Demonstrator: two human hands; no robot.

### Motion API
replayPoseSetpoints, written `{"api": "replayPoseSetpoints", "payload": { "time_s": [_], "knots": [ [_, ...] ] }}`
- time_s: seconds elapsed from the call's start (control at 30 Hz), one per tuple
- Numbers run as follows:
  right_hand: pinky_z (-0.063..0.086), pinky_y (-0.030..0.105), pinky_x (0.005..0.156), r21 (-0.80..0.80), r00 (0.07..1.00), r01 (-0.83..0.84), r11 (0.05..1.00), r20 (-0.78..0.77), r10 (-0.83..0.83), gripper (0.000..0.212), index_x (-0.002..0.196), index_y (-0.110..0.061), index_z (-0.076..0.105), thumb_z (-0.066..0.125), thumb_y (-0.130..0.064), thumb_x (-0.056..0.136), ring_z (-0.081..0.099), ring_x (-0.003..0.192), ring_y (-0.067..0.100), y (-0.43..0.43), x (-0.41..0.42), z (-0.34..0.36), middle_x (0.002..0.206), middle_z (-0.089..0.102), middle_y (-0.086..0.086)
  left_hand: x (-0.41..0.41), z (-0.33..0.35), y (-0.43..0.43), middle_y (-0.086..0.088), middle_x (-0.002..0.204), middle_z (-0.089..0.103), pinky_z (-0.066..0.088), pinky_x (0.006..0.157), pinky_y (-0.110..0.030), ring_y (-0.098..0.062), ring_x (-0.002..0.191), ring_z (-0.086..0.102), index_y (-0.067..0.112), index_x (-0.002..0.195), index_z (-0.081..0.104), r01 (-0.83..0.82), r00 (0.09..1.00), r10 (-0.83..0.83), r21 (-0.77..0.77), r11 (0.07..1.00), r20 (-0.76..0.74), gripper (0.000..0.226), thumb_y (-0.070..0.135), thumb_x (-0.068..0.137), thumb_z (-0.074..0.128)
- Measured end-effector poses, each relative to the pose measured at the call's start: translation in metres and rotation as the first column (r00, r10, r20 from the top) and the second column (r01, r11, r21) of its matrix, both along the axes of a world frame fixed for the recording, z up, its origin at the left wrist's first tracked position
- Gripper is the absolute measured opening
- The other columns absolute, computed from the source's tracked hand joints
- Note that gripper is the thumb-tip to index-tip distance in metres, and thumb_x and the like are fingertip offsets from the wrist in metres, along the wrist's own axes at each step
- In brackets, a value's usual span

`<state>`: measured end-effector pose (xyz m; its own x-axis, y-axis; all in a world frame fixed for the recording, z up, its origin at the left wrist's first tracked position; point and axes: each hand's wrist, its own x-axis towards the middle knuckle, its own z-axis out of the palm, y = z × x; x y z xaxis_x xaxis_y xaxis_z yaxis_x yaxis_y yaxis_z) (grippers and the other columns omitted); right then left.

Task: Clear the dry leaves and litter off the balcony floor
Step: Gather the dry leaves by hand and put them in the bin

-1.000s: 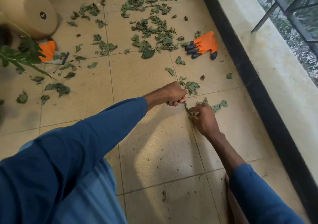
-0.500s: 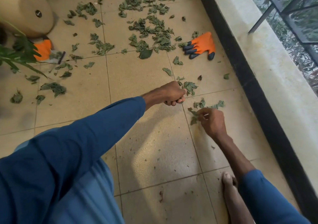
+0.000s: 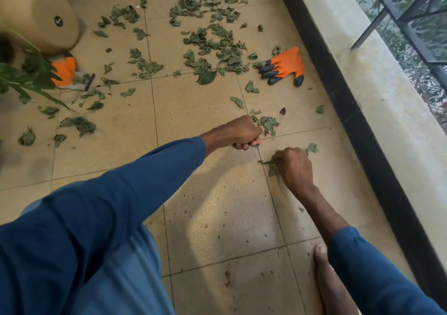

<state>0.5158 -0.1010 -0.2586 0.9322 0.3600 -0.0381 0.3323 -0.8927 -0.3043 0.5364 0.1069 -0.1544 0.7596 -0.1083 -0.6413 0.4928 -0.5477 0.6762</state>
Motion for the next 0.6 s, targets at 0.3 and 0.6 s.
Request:
{"api": "replayPoseSetpoints", "payload": {
  "time_s": [0.3, 0.6],
  "knots": [
    [0.061, 0.029, 0.075, 0.358, 0.921, 0.364, 0.86, -0.274, -0.276, 0.024, 0.106, -0.015, 0.074, 0.08, -0.009, 0.083, 0.071, 0.078, 0.008, -0.041, -0.015, 0.031, 0.092, 0.075, -0.005, 0.0, -0.003, 0.003, 0.007, 0.052, 0.056, 0.033, 0.041, -0.019, -0.008, 0.043, 0.047, 0.007, 0.083, 0.067, 0.018, 1.0, -0.018, 0.0, 1.0, -0.012, 0.037, 0.024, 0.108, 0.045],
    [0.051, 0.013, 0.05, 0.391, 0.833, 0.492, 0.778, -0.473, -0.289, 0.009, 0.088, -0.008, 0.079, 0.082, -0.003, 0.081, 0.072, 0.064, 0.014, -0.056, 0.009, 0.054, 0.082, 0.076, 0.003, 0.0, -0.002, 0.001, 0.005, 0.053, 0.055, 0.032, 0.041, -0.019, -0.008, 0.043, 0.046, 0.008, 0.081, 0.066, 0.033, 0.999, -0.033, 0.004, 0.999, -0.005, 0.035, 0.021, 0.106, 0.045]
  ]
}}
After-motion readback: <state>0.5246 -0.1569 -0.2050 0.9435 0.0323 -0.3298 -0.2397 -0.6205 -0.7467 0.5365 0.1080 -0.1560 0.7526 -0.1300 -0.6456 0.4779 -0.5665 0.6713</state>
